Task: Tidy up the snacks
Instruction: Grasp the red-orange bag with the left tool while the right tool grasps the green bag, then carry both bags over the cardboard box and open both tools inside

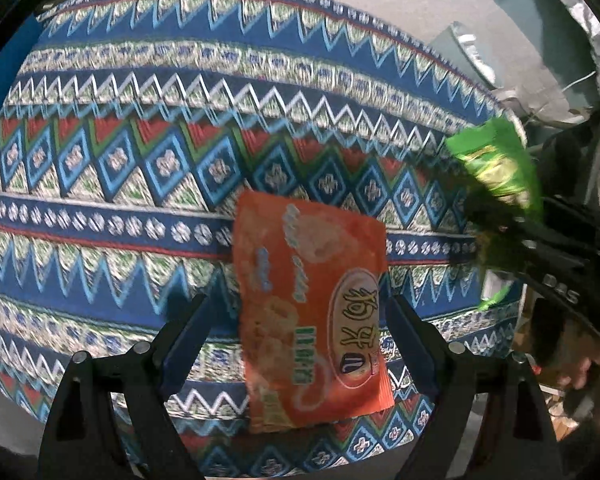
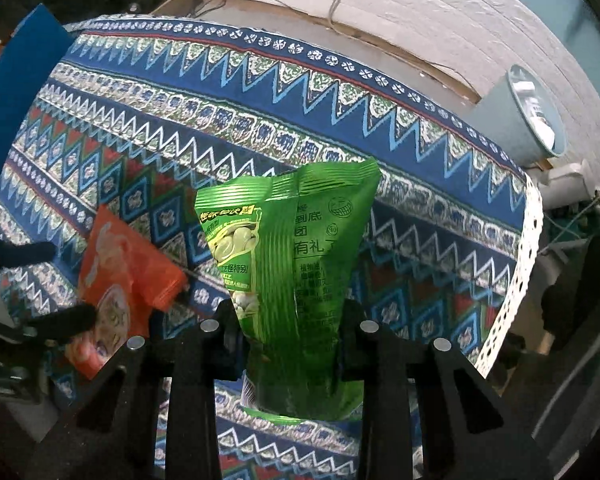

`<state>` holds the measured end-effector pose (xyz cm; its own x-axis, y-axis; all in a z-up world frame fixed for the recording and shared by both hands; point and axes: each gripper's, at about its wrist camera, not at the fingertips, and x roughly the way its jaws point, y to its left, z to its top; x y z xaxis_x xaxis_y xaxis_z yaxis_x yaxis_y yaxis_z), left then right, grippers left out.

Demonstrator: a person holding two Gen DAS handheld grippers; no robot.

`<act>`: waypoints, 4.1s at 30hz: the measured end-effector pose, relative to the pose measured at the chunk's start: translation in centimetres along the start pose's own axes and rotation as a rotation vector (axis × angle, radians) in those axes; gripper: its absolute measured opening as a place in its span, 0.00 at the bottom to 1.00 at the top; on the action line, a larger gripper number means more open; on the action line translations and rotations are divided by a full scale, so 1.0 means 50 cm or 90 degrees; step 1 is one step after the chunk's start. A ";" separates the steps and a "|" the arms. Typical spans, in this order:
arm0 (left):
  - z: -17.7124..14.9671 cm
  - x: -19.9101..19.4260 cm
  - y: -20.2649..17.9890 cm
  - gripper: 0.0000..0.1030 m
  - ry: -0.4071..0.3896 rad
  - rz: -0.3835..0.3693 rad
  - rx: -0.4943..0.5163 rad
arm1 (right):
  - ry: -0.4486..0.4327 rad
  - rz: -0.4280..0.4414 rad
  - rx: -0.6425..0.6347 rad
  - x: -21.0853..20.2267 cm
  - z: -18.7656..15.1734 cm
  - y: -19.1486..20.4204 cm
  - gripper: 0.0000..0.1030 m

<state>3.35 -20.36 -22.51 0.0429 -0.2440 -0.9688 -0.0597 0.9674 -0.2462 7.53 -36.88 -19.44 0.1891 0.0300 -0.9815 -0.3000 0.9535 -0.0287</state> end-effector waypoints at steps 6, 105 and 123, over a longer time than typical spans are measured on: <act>-0.022 0.048 -0.031 0.86 0.010 0.035 0.003 | -0.010 0.004 0.000 -0.014 -0.011 0.004 0.28; 0.022 -0.495 0.672 0.42 -0.332 0.232 -0.086 | -0.115 0.257 -0.188 -0.219 0.394 0.780 0.33; -0.022 -0.572 0.627 0.85 -0.395 0.287 -0.076 | -0.208 0.202 -0.156 -0.288 0.366 0.739 0.73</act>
<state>-0.82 16.84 -2.55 0.5369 0.2887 -0.7927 -0.3098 0.9414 0.1331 10.81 3.42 -2.90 0.3240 0.4358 -0.8397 -0.5929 0.7852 0.1787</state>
